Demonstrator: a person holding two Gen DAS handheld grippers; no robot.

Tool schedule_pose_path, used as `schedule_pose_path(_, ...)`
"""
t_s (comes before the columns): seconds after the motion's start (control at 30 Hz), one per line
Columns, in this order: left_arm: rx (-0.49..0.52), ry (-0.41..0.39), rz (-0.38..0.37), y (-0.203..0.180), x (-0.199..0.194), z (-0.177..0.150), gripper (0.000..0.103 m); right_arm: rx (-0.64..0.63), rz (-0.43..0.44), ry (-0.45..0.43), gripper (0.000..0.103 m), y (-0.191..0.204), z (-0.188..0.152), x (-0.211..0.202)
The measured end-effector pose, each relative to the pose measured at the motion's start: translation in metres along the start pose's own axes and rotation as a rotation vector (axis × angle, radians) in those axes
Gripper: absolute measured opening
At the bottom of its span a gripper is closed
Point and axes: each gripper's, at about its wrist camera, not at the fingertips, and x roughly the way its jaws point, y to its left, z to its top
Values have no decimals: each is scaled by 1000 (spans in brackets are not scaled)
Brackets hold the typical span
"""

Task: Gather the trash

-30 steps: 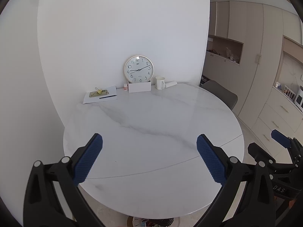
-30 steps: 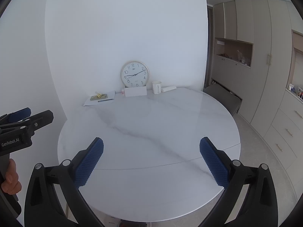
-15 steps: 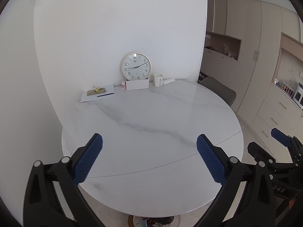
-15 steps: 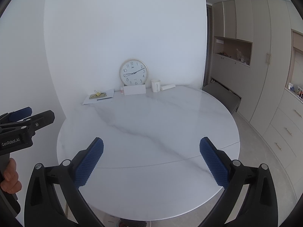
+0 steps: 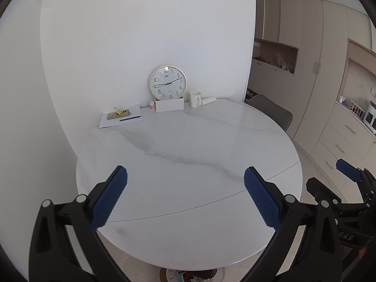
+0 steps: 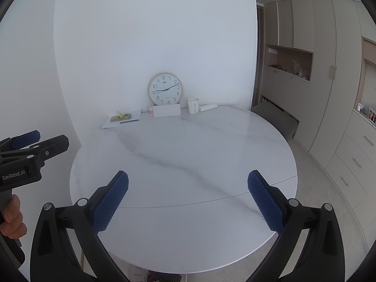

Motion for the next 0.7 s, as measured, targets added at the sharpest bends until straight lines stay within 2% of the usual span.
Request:
schedule_pose_path(0.27,-6,-16,-6,2,-2,0,95,0,2,1,101,-1,0,0)
schedule_pose_path(0.43,2,-48,29,1,-5,0,95,0,5,3,101,-2,-1,-1)
schedule_pose_path(0.7,-17,-9,7,6,3,2,95,-3,4,3,101,-6,0,-1)
